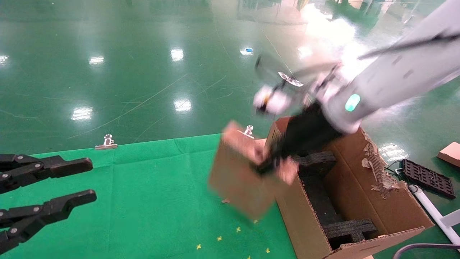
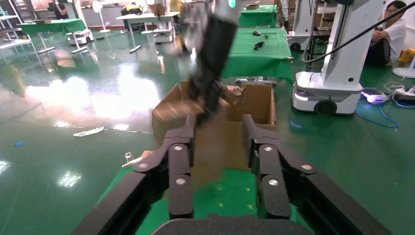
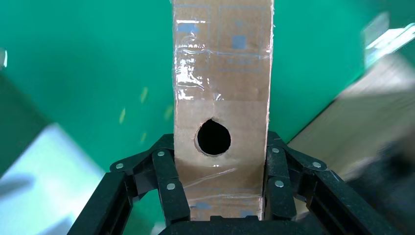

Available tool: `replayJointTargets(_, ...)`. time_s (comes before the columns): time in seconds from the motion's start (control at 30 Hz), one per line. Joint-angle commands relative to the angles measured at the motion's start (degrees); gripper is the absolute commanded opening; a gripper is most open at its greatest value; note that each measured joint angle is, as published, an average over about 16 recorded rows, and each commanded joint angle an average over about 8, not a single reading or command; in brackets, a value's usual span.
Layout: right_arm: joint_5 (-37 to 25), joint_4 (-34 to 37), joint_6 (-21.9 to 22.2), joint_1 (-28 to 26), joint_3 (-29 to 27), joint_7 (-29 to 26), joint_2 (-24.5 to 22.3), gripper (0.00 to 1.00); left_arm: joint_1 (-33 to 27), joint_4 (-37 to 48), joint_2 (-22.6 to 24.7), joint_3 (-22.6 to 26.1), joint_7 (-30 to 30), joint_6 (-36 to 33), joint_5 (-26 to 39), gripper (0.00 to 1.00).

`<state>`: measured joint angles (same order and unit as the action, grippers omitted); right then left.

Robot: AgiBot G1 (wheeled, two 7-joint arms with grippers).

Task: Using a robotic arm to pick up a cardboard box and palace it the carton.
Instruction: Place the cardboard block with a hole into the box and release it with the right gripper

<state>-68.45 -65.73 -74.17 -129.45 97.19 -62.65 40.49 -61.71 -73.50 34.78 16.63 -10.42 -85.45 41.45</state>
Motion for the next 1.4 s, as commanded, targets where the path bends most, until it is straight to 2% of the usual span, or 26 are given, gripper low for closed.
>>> replayJointTargets(0.03,2.0,0.0,1.4,-1.5,-2.1,2.3,-2.2,0.0,0.0,0.0,0.0,0.0,0.0,0.0,0.0,0.0)
replayJointTargets(0.17,1.8,6.9,0.7,-6.2,-4.6,6.8,-3.8,0.0,0.0,0.0,0.0,0.0,0.0,0.0,0.0,0.0)
replayJointTargets(0.33,-2.0,16.4,-1.1,-10.9,-4.9,10.1,-5.2,0.0,0.0,0.0,0.0,0.0,0.0,0.0,0.0,0.0)
replayJointTargets(0.6,-7.7,27.0,-5.9,-13.5,-2.2,10.6,-7.5,0.0,0.0,0.0,0.0,0.1,0.0,0.0,0.0,0.98)
replayJointTargets(0.83,-9.0,32.9,-10.2,-10.6,0.2,8.6,-8.6,0.0,0.0,0.0,0.0,0.1,0.0,0.0,-0.1,1.0)
replayJointTargets(1.0,-9.1,36.5,-11.6,-6.7,1.7,7.7,-8.8,0.0,0.0,0.0,0.0,0.1,0.1,0.0,-0.1,1.0)
replayJointTargets(1.4,-10.7,43.9,-6.8,1.0,3.8,8.1,-6.6,0.0,0.0,0.0,-0.1,0.1,0.1,0.1,-0.1,1.0)
